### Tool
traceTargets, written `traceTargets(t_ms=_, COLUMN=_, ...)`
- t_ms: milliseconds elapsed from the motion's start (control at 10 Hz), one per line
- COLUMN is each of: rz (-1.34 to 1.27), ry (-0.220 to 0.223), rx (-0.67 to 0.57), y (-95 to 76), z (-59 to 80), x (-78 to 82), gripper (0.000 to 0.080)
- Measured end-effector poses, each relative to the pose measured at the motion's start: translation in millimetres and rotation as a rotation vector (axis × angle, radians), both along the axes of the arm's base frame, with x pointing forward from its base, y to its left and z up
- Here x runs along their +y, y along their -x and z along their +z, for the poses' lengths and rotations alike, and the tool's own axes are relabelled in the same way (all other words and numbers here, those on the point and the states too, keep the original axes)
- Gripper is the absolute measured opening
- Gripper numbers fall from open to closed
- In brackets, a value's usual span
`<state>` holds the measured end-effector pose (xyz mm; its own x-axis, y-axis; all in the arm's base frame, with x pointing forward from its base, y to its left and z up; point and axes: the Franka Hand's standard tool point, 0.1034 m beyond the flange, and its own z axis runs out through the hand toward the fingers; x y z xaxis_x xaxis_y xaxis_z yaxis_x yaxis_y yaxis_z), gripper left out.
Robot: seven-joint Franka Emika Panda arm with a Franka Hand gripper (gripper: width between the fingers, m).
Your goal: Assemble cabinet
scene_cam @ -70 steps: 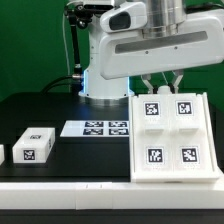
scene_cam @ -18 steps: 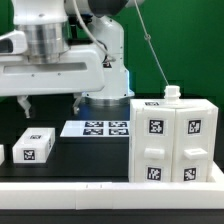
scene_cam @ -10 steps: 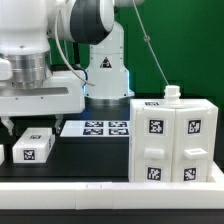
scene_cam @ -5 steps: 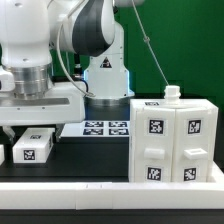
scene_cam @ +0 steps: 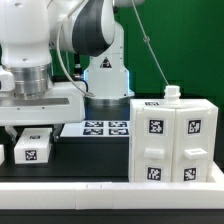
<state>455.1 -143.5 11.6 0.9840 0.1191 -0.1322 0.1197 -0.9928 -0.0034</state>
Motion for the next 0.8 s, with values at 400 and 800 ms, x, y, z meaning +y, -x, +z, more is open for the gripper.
traceTargets(t_ms=400, rz=-0.025, ry=-0.02, rx=0.002, y=-13.7, z=28.7, x=19.5, gripper=0.0557)
traceTargets(t_ms=800, rz=0.0, ry=-0.046, rx=-0.005, y=-39.4, z=97.8, x=68.6, gripper=0.0557)
